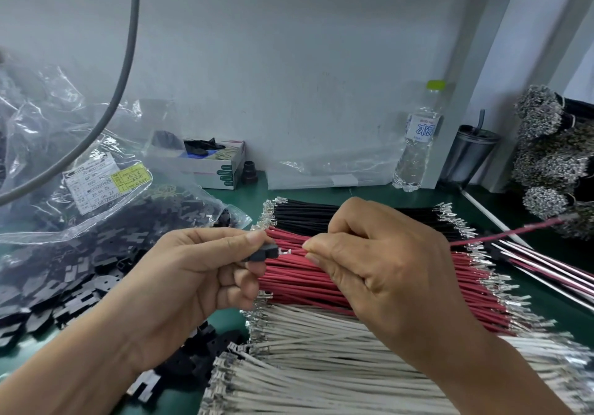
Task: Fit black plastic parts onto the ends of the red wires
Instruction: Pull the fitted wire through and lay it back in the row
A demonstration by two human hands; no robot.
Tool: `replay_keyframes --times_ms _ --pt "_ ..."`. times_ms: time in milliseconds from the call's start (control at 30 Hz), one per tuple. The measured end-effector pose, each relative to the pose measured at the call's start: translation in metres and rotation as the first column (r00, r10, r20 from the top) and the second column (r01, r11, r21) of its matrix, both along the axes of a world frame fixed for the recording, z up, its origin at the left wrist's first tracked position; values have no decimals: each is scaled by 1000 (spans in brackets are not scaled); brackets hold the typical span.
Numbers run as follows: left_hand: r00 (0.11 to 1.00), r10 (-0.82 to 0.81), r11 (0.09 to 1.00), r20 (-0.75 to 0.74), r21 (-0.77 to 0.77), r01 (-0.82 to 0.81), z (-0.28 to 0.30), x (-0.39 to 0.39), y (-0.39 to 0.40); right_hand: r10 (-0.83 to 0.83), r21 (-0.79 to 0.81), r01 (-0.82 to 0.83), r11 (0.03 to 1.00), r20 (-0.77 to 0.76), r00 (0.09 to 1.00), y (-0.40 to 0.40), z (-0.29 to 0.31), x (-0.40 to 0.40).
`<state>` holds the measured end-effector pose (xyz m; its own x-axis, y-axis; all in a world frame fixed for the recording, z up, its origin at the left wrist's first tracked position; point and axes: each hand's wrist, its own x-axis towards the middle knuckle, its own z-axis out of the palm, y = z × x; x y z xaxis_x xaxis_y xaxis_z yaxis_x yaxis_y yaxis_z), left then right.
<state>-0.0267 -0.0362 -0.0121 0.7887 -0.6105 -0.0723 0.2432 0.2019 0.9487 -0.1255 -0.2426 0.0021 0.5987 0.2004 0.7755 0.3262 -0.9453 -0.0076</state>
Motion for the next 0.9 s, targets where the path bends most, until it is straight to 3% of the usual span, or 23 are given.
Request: replay_keyframes --times_ms 267,367,467,567,900 --pt "994 22 998 -105 -59 -29 1 -10 -9 -2 65 2 998 7 1000 11 -10 3" --pt "970 144 987 193 40 -155 3 -18 -12 -53 82 55 995 -28 998 11 -12 4" --pt "849 204 960 487 70 -271 4 -23 -11 -39 187 54 981 -81 996 5 -12 5" --pt "822 183 958 540 89 -271 3 -22 -9 41 287 -4 958 -124 991 3 -13 4" --pt "844 165 971 510 68 -231 1 -21 -10 131 293 -80 953 -158 979 8 -11 4"
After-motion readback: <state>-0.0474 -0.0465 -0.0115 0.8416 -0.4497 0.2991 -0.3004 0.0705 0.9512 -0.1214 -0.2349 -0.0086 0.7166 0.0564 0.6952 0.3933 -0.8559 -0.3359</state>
